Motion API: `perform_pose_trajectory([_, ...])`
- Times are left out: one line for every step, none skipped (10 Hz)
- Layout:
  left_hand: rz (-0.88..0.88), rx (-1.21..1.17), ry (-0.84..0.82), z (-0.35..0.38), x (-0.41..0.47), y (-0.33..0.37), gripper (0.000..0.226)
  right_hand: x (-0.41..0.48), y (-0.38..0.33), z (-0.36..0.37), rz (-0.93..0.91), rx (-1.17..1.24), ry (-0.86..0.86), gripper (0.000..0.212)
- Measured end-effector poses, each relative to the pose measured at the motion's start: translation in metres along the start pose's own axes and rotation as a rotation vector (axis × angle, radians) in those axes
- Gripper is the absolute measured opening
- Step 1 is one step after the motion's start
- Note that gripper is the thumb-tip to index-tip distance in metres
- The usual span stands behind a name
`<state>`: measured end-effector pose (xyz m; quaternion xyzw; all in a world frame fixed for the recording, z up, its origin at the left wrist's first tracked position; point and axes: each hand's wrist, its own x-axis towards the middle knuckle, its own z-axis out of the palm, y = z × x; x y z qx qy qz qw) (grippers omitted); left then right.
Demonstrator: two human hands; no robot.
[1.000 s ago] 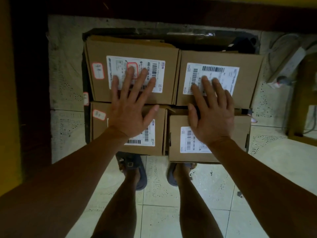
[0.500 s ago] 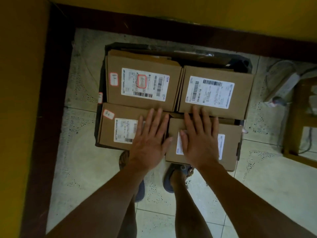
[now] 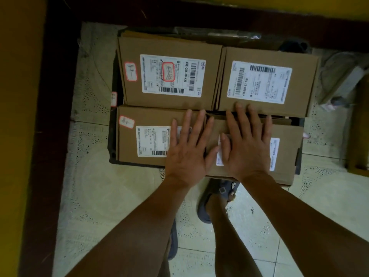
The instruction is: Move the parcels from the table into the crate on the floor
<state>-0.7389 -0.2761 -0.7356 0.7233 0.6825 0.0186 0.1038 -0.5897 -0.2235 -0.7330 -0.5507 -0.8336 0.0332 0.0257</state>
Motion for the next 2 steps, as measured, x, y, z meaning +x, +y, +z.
perform_pose_trajectory([-0.002, -0.048, -0.081, -0.018, -0.003, 0.003, 0.065, -0.001, -0.002, -0.014, -0.009, 0.013, -0.070, 0.056])
perform_pose_trajectory([-0.048, -0.187, -0.064, -0.050, -0.003, 0.005, 0.064, -0.001, -0.008, -0.044, 0.042, 0.064, -0.135, 0.059])
